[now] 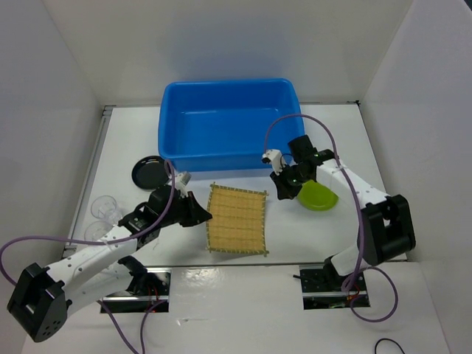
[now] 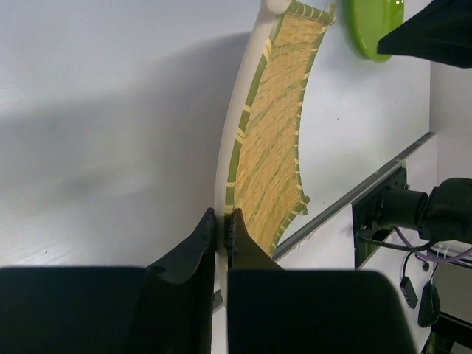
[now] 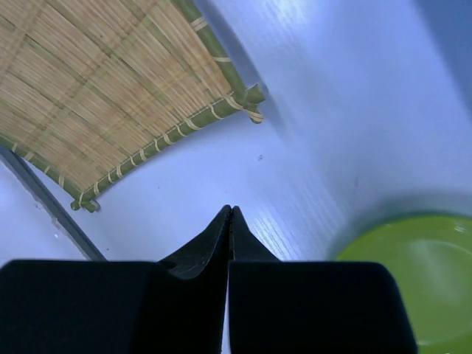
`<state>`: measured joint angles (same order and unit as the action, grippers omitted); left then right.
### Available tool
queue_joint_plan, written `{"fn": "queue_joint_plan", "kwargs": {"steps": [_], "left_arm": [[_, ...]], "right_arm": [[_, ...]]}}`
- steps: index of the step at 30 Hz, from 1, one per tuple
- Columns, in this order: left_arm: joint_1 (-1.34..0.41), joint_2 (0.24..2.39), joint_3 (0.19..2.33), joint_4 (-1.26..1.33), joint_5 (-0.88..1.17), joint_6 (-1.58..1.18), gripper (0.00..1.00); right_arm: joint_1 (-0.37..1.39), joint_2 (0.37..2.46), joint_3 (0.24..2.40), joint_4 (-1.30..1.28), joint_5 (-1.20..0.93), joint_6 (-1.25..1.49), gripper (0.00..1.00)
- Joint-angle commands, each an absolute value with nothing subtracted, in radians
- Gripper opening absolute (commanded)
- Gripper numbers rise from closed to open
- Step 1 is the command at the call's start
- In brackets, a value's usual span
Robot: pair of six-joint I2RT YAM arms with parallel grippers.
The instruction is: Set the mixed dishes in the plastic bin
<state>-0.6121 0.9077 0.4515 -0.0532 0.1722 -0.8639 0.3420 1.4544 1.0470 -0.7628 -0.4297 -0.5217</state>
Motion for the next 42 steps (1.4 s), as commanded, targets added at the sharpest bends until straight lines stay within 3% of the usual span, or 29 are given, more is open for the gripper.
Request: {"fn": "queue_joint_plan", "kwargs": {"steps": [1, 10, 19, 27, 42], "left_arm": [[-0.607, 0.873, 0.457, -0.046, 0.169, -0.86, 0.0], [-0.607, 0.825, 0.566, -0.216, 0.14, -0.861, 0.0], [-0.598, 0.775, 0.777, -0.373, 0.15, -0.884, 0.0], [-0.589, 0.796, 0.795, -0.373, 0.16, -0.905, 0.0], [-0.549, 0.824, 0.951, -0.393, 0.221, -0.914, 0.0]], "right_arm": [[0.359, 1.518, 1.075, -0.791, -0.482, -0.549, 0.0], [0.359, 1.513, 1.075, -0.792, -0.482, -0.549, 0.0], [0.218, 1.476, 1.075, -0.792, -0.55, -0.549, 0.0], [0.057, 1.431, 1.066, -0.758, -0.618, -0.572, 0.0], [0.043, 1.453, 1.057, -0.719, -0.597, -0.561, 0.0]]}}
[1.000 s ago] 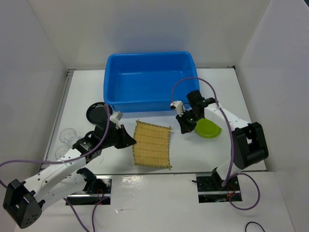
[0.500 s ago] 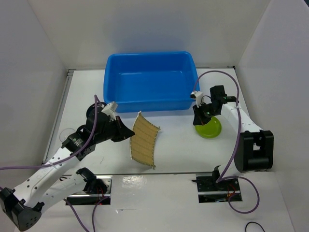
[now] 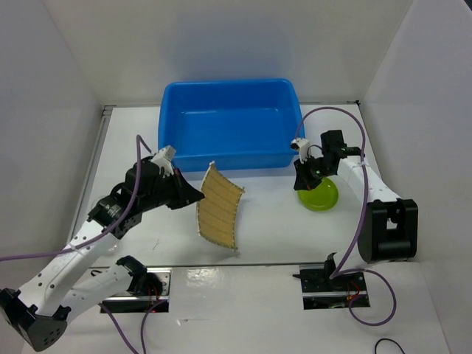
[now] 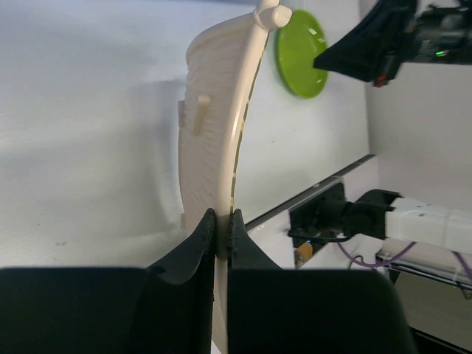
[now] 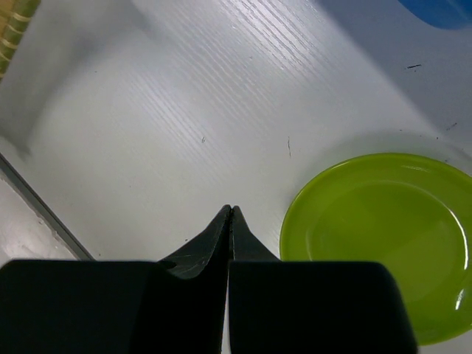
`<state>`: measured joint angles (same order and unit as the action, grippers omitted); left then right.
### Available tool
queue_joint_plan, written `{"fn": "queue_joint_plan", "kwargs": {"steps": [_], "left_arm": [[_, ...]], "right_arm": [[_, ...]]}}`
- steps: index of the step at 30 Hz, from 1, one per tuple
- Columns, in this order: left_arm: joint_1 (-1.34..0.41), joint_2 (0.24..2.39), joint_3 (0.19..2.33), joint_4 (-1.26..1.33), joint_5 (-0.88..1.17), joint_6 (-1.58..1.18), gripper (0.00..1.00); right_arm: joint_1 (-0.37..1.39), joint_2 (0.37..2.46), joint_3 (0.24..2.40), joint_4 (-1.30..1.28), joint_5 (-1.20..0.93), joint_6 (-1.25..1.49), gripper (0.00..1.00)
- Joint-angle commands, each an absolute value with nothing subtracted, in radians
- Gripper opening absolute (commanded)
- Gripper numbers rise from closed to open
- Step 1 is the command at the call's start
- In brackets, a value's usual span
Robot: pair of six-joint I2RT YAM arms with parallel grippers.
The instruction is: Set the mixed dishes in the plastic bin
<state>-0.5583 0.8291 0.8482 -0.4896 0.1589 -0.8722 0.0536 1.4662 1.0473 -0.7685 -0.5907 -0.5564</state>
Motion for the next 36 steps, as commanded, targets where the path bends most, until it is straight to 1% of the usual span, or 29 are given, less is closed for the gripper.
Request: {"fn": "queue_joint_plan", "kwargs": {"steps": [1, 8, 12, 19, 27, 36], "left_arm": [[-0.549, 0.836, 0.983, -0.393, 0.236, -0.925, 0.0], [-0.54, 0.884, 1.095, -0.384, 0.296, -0.954, 0.0], [-0.52, 0.949, 1.184, -0.347, 0.357, -0.954, 0.0], [-0.422, 1.069, 1.316, -0.275, 0.451, -0.979, 0.0], [-0.292, 1.25, 1.431, -0.126, 0.548, -1.075, 0.0], [-0.23, 1.486, 1.578, -0.006, 0.595, -1.146, 0.0]], "right_arm": [[0.043, 1.453, 1.057, -0.719, -0.597, -0.561, 0.0], [-0.015, 1.434, 1.057, -0.719, -0.606, -0.561, 0.0], [-0.038, 1.425, 1.057, -0.719, -0.617, -0.561, 0.0], [-0.077, 1.407, 1.057, -0.719, -0.638, -0.571, 0.0], [-0.095, 1.397, 1.048, -0.719, -0.649, -0.571, 0.0], [-0.115, 1.388, 1.039, -0.71, -0.649, -0.571, 0.0]]}}
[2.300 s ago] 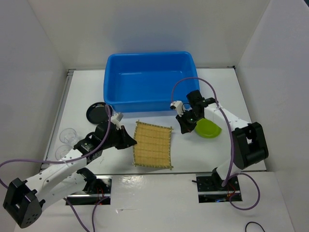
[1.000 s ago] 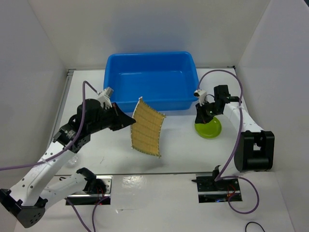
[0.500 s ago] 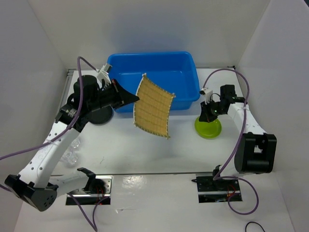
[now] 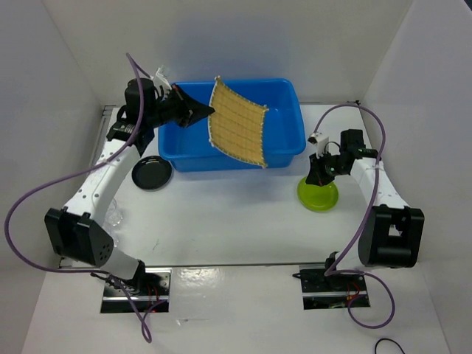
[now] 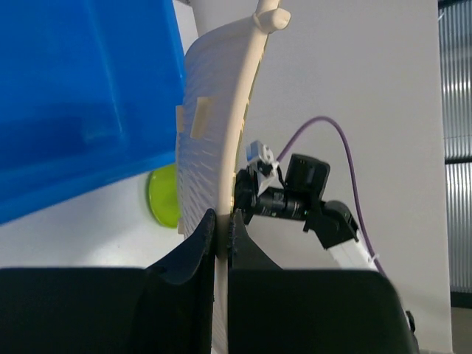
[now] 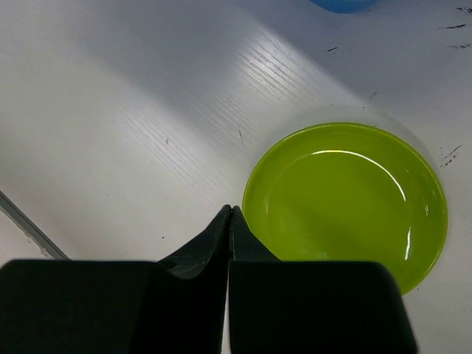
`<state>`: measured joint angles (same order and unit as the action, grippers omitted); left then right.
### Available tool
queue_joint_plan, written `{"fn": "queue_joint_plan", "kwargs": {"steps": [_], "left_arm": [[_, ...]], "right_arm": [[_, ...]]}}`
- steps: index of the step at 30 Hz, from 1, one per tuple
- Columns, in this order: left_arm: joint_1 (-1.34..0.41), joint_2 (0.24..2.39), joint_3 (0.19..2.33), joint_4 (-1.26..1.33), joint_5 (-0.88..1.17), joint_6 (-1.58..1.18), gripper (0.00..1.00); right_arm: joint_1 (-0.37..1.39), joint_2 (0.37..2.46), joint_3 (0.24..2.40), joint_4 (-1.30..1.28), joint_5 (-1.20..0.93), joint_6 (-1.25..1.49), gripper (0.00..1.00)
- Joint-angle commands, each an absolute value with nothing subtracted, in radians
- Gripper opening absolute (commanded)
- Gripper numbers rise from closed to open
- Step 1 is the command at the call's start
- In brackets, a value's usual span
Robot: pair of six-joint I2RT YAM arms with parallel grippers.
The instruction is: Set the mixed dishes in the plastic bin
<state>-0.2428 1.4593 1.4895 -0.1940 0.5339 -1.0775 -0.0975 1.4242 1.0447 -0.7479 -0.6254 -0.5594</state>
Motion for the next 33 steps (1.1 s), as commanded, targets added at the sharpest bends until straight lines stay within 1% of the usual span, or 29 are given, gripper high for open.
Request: {"fn": "queue_joint_plan", "kwargs": {"steps": [1, 6, 10, 12, 18, 20, 25, 31, 33], "left_arm": [[-0.219, 1.508, 1.588, 0.017, 0.595, -1.158, 0.0], [-0.21, 1.652, 1.707, 0.043, 0.585, -1.169, 0.0], [-0.21, 1.736, 1.707, 0.154, 0.554, -1.236, 0.0], [-0.219, 1.793, 1.707, 0.155, 0.539, -1.247, 0.0], [-0.25, 1.943, 1.739, 0.261, 0.469, -1.258, 0.0], [-0.261, 2.0, 1.75, 0.261, 0.446, -1.258, 0.0], [-0.27, 2.156, 1.867, 0.235, 0.437, -1.226, 0.0], [-0.27, 2.273, 1.969, 0.109, 0.417, -1.157, 0.0], [-0.279, 2.304, 1.997, 0.078, 0.402, -1.129, 0.0]], "right_arm": [[-0.127, 1.388, 1.039, -0.71, -0.66, -0.571, 0.0], [-0.137, 1.388, 1.039, -0.719, -0.669, -0.58, 0.0], [-0.146, 1.388, 1.039, -0.719, -0.669, -0.58, 0.01], [-0.146, 1.388, 1.039, -0.719, -0.669, -0.58, 0.01], [-0.146, 1.388, 1.039, -0.719, -0.678, -0.589, 0.02], [-0.146, 1.388, 1.039, -0.719, -0.678, -0.589, 0.02], [-0.155, 1.388, 1.039, -0.719, -0.678, -0.589, 0.02], [-0.155, 1.388, 1.039, -0.719, -0.678, -0.589, 0.03], [-0.164, 1.388, 1.039, -0.719, -0.678, -0.589, 0.07]]}}
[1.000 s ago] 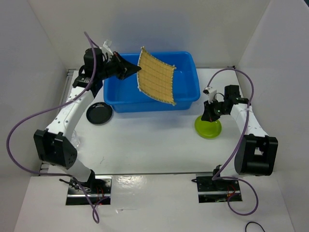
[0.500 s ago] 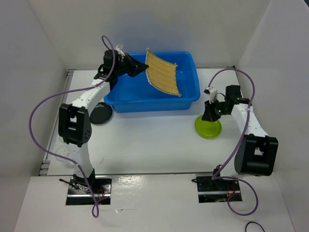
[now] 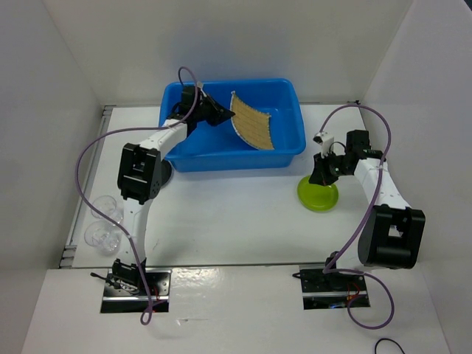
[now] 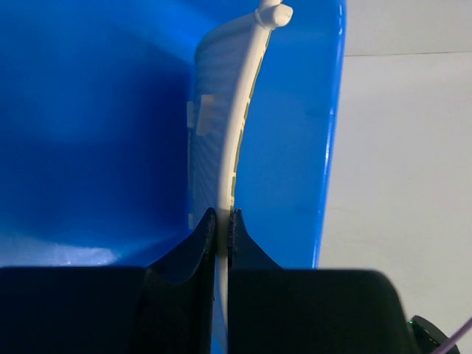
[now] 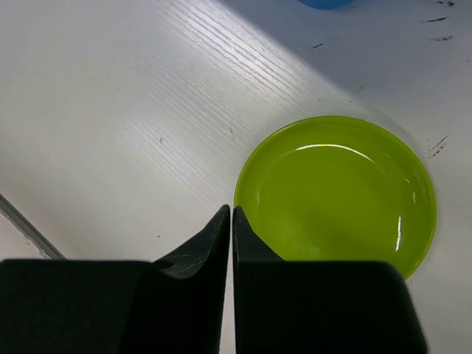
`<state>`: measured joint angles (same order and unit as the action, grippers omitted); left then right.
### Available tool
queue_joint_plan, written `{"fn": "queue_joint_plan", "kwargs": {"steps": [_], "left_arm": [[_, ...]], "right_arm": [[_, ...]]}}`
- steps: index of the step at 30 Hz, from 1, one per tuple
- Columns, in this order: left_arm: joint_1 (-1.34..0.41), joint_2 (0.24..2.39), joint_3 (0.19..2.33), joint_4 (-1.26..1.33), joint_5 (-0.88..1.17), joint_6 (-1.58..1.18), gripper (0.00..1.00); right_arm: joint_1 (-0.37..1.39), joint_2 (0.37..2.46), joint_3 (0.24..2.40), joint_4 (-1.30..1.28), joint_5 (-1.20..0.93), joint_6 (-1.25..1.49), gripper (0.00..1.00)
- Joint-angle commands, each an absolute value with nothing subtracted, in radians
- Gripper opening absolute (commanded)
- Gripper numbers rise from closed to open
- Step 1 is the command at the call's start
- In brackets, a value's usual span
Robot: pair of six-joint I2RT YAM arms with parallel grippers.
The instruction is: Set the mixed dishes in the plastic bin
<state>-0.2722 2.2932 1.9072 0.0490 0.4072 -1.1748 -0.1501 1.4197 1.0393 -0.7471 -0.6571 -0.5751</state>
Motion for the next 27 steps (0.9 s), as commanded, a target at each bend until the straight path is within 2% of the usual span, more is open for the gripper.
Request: {"fn": "queue_joint_plan", "kwargs": {"steps": [1, 2, 5, 9, 13, 18, 22, 24, 25, 27], "left_arm": [[-0.279, 2.304, 1.997, 0.048, 0.402, -1.12, 0.0], [-0.288, 2.319, 1.997, 0.038, 0.391, -1.111, 0.0], [-0.288, 2.342, 2.011, -0.044, 0.364, -1.06, 0.0], [-0.298, 2.382, 2.064, -0.26, 0.289, -0.942, 0.02], [-0.298, 2.416, 2.152, -0.398, 0.244, -0.873, 0.15], [-0.298, 2.407, 2.163, -0.541, 0.173, -0.79, 0.25], [-0.307, 2.381, 2.161, -0.611, 0.123, -0.712, 0.43], [-0.307, 2.347, 2.11, -0.611, 0.114, -0.69, 0.56], [-0.307, 2.336, 2.093, -0.611, 0.114, -0.677, 0.67], [-0.298, 2.298, 2.062, -0.611, 0.114, -0.666, 0.79]], "right_arm": [[-0.164, 1.388, 1.039, -0.719, -0.678, -0.589, 0.1], [-0.164, 1.388, 1.039, -0.719, -0.678, -0.589, 0.14], [-0.173, 1.388, 1.039, -0.719, -0.678, -0.589, 0.16], [-0.173, 1.388, 1.039, -0.729, -0.678, -0.598, 0.25], [-0.173, 1.388, 1.039, -0.729, -0.678, -0.598, 0.27], [-0.173, 1.379, 1.039, -0.729, -0.667, -0.598, 0.32], [-0.173, 1.379, 1.039, -0.707, -0.626, -0.566, 0.4], [-0.173, 1.379, 1.039, -0.698, -0.606, -0.555, 0.42], [-0.173, 1.379, 1.039, -0.686, -0.585, -0.542, 0.44], [-0.173, 1.367, 1.028, -0.667, -0.546, -0.52, 0.52]]}}
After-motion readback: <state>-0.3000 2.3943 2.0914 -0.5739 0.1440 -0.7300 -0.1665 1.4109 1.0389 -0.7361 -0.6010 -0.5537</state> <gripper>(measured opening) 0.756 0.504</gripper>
